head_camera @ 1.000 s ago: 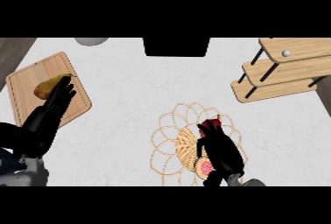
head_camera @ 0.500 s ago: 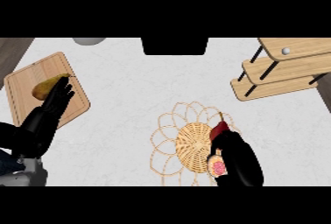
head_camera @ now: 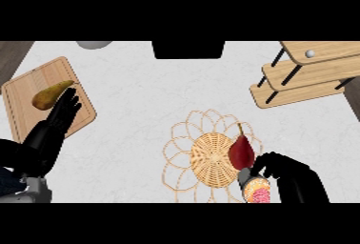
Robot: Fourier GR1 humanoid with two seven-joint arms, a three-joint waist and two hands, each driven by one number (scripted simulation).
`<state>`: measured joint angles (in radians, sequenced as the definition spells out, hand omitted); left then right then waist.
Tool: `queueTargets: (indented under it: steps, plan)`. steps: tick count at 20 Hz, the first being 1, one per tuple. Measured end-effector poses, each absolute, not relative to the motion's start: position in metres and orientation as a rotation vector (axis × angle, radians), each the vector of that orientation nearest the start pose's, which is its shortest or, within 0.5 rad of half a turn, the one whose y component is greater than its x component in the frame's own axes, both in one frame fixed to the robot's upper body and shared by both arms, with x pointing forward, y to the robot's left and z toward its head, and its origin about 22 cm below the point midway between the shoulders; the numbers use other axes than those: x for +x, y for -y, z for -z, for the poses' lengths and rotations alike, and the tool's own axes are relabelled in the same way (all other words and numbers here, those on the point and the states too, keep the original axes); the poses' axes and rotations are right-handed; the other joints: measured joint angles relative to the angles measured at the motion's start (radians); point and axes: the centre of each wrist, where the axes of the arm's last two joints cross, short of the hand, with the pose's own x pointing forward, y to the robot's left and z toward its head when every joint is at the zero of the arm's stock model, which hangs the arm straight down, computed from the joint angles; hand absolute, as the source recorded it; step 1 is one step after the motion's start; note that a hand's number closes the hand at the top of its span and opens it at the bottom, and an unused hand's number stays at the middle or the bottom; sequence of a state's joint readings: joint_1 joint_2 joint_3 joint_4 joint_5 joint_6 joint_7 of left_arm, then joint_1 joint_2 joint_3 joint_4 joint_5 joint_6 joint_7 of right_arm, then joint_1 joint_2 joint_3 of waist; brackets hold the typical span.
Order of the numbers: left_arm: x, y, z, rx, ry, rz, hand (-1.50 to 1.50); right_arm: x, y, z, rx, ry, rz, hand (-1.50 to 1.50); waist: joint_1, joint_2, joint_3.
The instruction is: Pick the cupcake from the placemat and place it in the tiered shelf
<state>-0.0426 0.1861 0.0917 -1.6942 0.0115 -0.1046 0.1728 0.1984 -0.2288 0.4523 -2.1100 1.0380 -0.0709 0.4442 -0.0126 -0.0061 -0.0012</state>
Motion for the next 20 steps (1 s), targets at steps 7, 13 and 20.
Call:
queueTargets:
  steps: [7,13,20]
  plan:
    - [0.251,-0.288,-0.055,0.126,1.557,0.175,0.00,0.156,0.184,-0.149,-0.993,1.632,-0.631,1.50,0.009,0.004,0.000]
    - [0.253,-0.281,-0.056,0.122,1.561,0.179,0.00,0.179,0.187,-0.184,-1.070,1.636,-0.549,1.50,0.015,0.005,0.000]
    - [0.252,-0.284,-0.063,0.127,1.566,0.188,0.00,0.217,0.193,-0.222,-1.002,1.700,-0.447,1.50,0.019,0.006,0.001]
